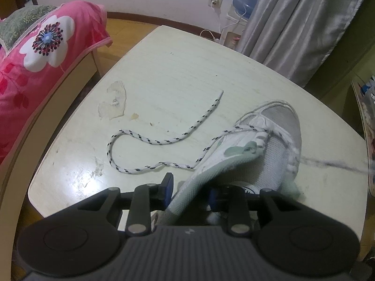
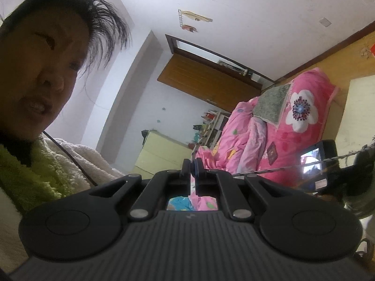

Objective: Lace up shoes with both hands

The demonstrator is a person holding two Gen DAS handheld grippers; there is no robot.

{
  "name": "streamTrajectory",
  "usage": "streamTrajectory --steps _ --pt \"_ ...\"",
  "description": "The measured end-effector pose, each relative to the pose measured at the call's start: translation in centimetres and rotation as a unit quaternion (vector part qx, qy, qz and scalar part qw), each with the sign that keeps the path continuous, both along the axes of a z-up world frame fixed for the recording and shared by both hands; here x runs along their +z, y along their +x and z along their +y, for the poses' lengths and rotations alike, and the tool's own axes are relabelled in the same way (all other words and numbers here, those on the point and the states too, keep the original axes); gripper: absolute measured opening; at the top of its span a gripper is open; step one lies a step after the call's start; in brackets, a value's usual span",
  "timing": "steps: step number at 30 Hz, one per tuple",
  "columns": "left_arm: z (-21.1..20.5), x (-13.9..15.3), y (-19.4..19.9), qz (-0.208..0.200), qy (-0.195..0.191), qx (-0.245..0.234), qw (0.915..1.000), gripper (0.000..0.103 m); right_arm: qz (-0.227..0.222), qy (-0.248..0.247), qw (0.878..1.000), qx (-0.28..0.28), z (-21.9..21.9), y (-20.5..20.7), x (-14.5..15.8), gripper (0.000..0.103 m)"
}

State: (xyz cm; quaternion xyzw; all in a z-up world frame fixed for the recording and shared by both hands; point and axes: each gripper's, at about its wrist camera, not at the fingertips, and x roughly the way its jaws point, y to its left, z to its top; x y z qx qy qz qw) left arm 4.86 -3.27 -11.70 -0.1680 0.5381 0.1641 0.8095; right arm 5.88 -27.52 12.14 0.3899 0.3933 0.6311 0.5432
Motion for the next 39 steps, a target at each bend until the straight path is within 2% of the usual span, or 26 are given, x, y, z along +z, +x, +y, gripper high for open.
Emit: streamTrajectory --steps 2,4,9,15,17,21,23,26,29,34,37,39 --pt "0.0 0.0 0.0 0.001 0.001 0.000 1.0000 0.031 0.007 0.029 0.999 0.011 0.2 -0.1 0.3 0.000" --pt "-0.1 0.0 0.1 0.002 0.002 0.000 1.0000 0.032 0.001 0.034 0.999 0.015 0.6 -0.3 0.9 0.000" --pt "0.4 0.1 0.0 0.006 -0.006 -0.010 0.9999 0.031 0.006 -0.004 1.000 0.012 0.0 0.0 0.5 0.000" --pt "1.1 1.6 -1.0 -0.001 -0.023 -0.034 0.9992 0.029 -0.004 -0.104 0.994 -0.031 -2.3 1.4 -0.2 0.003" --pt "0.9 2.5 -1.5 -0.005 -0.018 -0.046 0.9987 0.030 -0.007 -0.154 0.987 -0.053 -2.8 2.4 -1.1 0.004" --pt "0.3 4.0 -2.4 -0.005 -0.004 -0.073 0.9973 0.033 -0.005 -0.239 0.966 -0.101 -2.7 4.7 -4.1 0.019" --pt "-0.1 4.7 -2.7 0.001 0.006 -0.085 0.9964 0.033 0.000 -0.265 0.958 -0.108 -2.1 6.1 -6.3 0.019" --pt "-0.6 5.8 -3.1 0.014 0.017 -0.102 0.9945 0.035 0.002 -0.300 0.947 -0.113 -0.7 7.6 -9.5 0.025" --pt "-0.9 6.8 -3.7 0.025 0.022 -0.111 0.9933 0.036 -0.029 -0.349 0.932 -0.099 2.2 8.4 -12.2 0.026" --pt "-1.0 7.9 -4.7 0.042 0.030 -0.128 0.9905 0.038 -0.109 -0.412 0.903 -0.062 7.6 8.7 -14.5 0.026" --pt "-0.8 8.2 -4.8 0.047 0.033 -0.145 0.9877 0.038 -0.126 -0.431 0.893 -0.034 9.8 8.8 -15.6 0.026" --pt "-0.5 8.4 -4.8 0.048 0.036 -0.159 0.9854 0.038 -0.134 -0.454 0.881 -0.012 11.1 8.8 -16.3 0.026"
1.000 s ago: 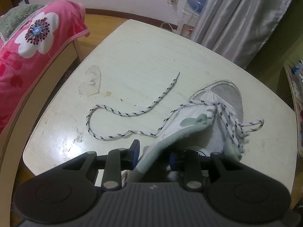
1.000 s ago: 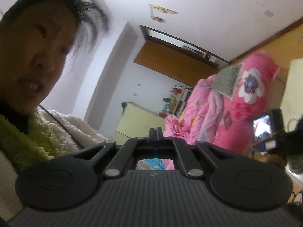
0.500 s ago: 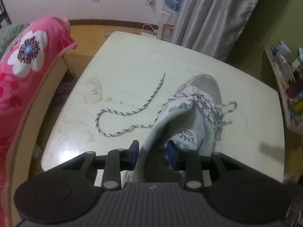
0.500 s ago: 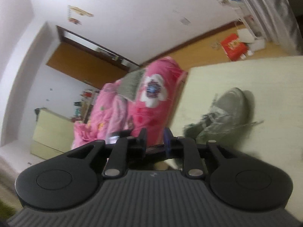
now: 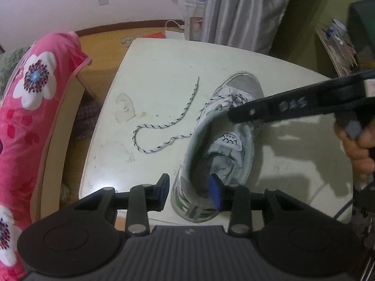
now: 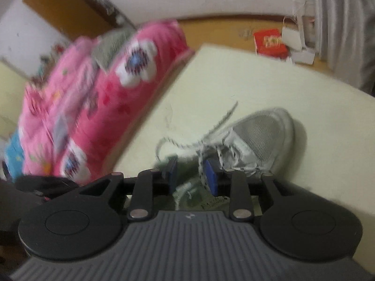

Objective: Lace up shoes with both hands

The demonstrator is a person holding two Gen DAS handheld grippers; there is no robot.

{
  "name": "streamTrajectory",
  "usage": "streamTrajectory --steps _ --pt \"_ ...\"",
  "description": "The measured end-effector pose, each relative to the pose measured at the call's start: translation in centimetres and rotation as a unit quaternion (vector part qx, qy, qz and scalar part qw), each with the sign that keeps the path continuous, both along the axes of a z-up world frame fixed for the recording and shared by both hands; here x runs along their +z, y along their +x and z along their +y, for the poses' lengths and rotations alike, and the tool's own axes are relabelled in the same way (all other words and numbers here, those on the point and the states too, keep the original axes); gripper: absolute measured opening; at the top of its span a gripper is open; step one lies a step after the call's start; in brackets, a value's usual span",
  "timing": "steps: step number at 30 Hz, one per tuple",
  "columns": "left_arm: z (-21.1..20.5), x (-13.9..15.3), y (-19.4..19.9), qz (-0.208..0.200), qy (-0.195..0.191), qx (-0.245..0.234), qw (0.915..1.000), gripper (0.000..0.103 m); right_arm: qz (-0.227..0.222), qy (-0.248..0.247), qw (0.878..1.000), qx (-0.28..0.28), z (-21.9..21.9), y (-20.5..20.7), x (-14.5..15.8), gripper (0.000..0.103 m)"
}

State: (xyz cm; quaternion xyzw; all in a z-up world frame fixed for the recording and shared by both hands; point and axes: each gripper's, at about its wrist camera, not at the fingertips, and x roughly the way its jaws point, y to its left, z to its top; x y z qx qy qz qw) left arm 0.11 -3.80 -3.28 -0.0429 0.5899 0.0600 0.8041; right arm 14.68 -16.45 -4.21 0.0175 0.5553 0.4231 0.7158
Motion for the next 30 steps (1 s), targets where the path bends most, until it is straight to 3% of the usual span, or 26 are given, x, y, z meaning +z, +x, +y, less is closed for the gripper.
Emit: streamTrajectory --steps 2,3,8,12,14,17,21,25,27,30 --pt "0.3 0.2 0.3 -0.002 0.003 -0.019 0.9998 0.040 -0.009 -0.016 1.000 0.012 0.6 -0.4 -0.1 0.019" --pt "0.5 0.3 0.4 -0.002 0.004 -0.027 0.9996 0.040 -0.013 -0.021 1.000 0.013 0.7 -0.5 0.1 0.004" --pt "1.3 0.5 1.5 -0.014 -0.007 -0.083 0.9964 0.041 0.040 0.025 0.996 -0.070 -1.7 -1.1 2.0 0.002" --pt "1.4 -0.3 2.7 -0.022 -0.008 -0.141 0.9897 0.041 0.086 0.084 0.979 -0.167 -6.1 -3.5 4.7 0.002" --pt "1.3 -0.6 3.2 -0.026 -0.008 -0.168 0.9854 0.041 0.106 0.159 0.957 -0.218 -8.4 -5.3 6.3 0.002" --pt "1.1 -0.8 3.7 -0.031 -0.012 -0.206 0.9780 0.041 0.115 0.261 0.913 -0.291 -10.9 -8.3 8.9 0.002" --pt "0.7 -1.6 4.3 -0.032 -0.010 -0.251 0.9675 0.041 0.067 0.385 0.845 -0.367 -12.3 -11.8 11.9 0.002" --pt "-0.3 -3.3 5.1 -0.019 0.003 -0.279 0.9600 0.038 0.027 0.473 0.787 -0.395 -12.6 -14.1 12.8 0.002" --pt "-0.8 -3.9 5.5 -0.010 0.006 -0.279 0.9602 0.036 0.020 0.478 0.777 -0.409 -12.6 -14.6 12.5 0.002" --pt "-1.3 -4.4 6.1 -0.002 0.007 -0.276 0.9610 0.036 0.029 0.451 0.782 -0.430 -13.0 -14.7 11.5 0.002"
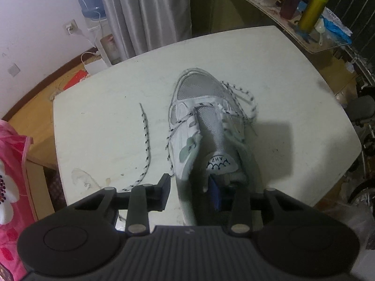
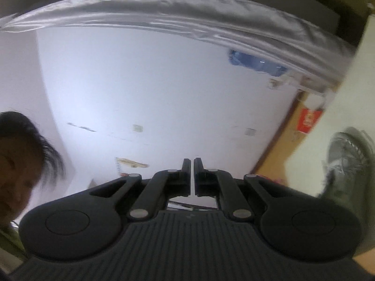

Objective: Lace up shoes with both hands

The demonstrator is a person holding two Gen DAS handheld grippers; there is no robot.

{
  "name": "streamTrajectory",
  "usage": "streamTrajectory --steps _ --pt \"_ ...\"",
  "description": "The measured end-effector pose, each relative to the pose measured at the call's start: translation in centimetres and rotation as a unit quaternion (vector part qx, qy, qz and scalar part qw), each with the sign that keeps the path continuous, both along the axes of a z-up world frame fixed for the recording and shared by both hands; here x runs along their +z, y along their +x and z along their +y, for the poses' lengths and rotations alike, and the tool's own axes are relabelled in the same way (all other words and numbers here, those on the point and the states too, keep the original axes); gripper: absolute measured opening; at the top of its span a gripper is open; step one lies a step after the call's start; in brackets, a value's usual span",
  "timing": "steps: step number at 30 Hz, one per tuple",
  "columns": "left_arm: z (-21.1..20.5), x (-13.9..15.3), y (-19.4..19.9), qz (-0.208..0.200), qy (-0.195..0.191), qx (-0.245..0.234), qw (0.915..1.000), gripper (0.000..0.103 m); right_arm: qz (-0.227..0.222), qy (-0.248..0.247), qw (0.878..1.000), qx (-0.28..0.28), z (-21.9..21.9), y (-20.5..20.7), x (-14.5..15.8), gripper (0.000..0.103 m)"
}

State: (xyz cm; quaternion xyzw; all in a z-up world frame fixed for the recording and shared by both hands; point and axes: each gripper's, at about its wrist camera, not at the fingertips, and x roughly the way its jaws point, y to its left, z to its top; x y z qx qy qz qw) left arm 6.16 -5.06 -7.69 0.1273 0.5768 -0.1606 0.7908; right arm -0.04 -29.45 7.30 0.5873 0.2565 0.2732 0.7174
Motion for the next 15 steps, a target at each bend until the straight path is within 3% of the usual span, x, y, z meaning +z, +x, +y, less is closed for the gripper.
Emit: streamTrajectory --steps 4,9,10,12,15 --pt "-0.3 -0.1 0.2 0.005 0.009 0.011 0.9999 0.037 0.071 -0.070 0.995 0.008 -0.7 1.2 -2.1 0.004" --pt "-1.0 -0.5 -0.1 0.009 0.035 0.004 0.9993 0.038 0.164 -0.177 0.968 0.067 0.1 6.0 -5.8 0.007" --pt "-1.1 -0.4 -0.1 0.008 0.039 0.005 0.9992 0.038 0.179 -0.185 0.964 0.074 0.4 7.1 -6.8 0.009" --pt "-1.2 -0.4 -0.1 0.009 0.043 0.007 0.9990 0.038 0.227 -0.186 0.952 0.081 1.3 9.3 -9.3 0.031" --pt "-1.5 -0.4 0.0 0.006 0.051 0.009 0.9986 0.039 0.272 -0.186 0.941 0.082 3.0 10.9 -12.4 0.032"
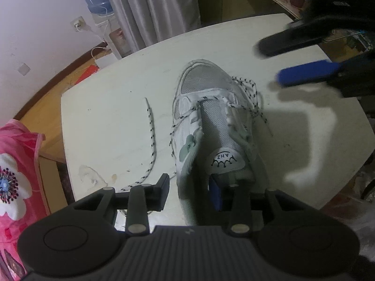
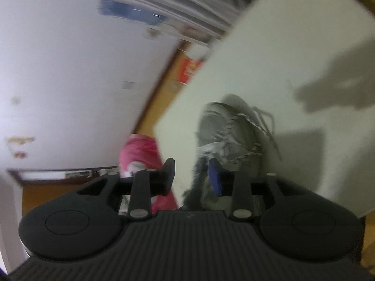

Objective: Lace up shoes with both hands

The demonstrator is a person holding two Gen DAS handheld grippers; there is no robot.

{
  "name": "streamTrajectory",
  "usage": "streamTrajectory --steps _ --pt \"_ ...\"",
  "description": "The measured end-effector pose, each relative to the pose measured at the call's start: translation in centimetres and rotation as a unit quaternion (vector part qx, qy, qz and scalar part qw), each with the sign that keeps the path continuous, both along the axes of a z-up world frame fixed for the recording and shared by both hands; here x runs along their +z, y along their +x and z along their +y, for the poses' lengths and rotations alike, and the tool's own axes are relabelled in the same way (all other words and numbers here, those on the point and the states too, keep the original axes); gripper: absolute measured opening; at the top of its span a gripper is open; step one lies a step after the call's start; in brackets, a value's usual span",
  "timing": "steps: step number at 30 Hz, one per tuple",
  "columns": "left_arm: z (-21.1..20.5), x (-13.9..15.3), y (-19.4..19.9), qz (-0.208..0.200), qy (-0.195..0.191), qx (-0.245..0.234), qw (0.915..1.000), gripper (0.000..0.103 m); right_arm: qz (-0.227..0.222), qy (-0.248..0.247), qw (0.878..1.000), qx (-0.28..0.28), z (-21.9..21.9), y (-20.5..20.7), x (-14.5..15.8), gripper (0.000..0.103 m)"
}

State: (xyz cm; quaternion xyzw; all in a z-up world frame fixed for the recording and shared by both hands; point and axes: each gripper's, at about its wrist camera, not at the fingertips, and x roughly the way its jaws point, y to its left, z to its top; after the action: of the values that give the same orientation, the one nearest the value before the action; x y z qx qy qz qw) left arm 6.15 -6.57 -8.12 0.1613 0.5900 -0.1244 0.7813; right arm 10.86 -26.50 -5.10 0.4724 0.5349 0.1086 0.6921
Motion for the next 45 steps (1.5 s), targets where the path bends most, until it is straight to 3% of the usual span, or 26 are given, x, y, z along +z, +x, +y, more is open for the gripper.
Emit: streamTrajectory --steps 6,7,9,13,17,21,24,26,30,33,45 --pt "-0.1 -0.1 0.5 0.005 0.001 0.013 0.9999 0.038 0.027 -0.022 0.999 -0.010 2.1 3.0 -4.4 0.034" --pt "-0.1 -0.1 0.6 0.005 0.002 0.013 0.9999 0.038 0.025 -0.012 0.999 -0.019 1.9 3.0 -4.8 0.032" --pt "-0.1 -0.1 0.8 0.005 0.003 0.013 0.9999 0.038 0.021 0.009 0.999 -0.036 1.6 3.2 -5.7 0.003" --pt "-0.1 -0.4 1.0 0.004 0.006 0.007 1.0000 0.038 -0.005 0.102 0.990 -0.093 0.1 2.0 -5.8 0.003" --pt "-0.1 -0.9 1.1 0.008 0.012 0.005 0.9999 0.038 -0.053 0.217 0.959 -0.173 -1.8 -0.1 -5.2 0.002" --pt "-0.1 -1.3 1.1 0.017 0.015 0.009 0.9997 0.038 -0.108 0.310 0.916 -0.229 -3.1 -1.9 -3.8 0.002" --pt "0.0 -1.8 1.2 0.025 0.018 0.014 0.9994 0.038 -0.148 0.372 0.883 -0.246 -3.6 -2.9 -2.8 0.002" --pt "0.0 -2.2 1.3 0.031 0.021 0.020 0.9991 0.038 -0.170 0.390 0.873 -0.239 -3.8 -3.3 -1.9 0.002" --pt "0.3 -2.5 1.8 0.036 0.016 0.045 0.9982 0.039 -0.192 0.407 0.866 -0.218 -3.5 -3.9 -0.9 0.003" --pt "0.1 -2.6 2.1 0.035 0.017 0.055 0.9977 0.040 -0.208 0.407 0.867 -0.198 -3.9 -4.8 0.1 0.003" --pt "-0.7 -2.4 2.4 0.032 0.034 0.074 0.9962 0.041 -0.239 0.428 0.853 -0.180 -4.7 -6.1 1.1 0.002"
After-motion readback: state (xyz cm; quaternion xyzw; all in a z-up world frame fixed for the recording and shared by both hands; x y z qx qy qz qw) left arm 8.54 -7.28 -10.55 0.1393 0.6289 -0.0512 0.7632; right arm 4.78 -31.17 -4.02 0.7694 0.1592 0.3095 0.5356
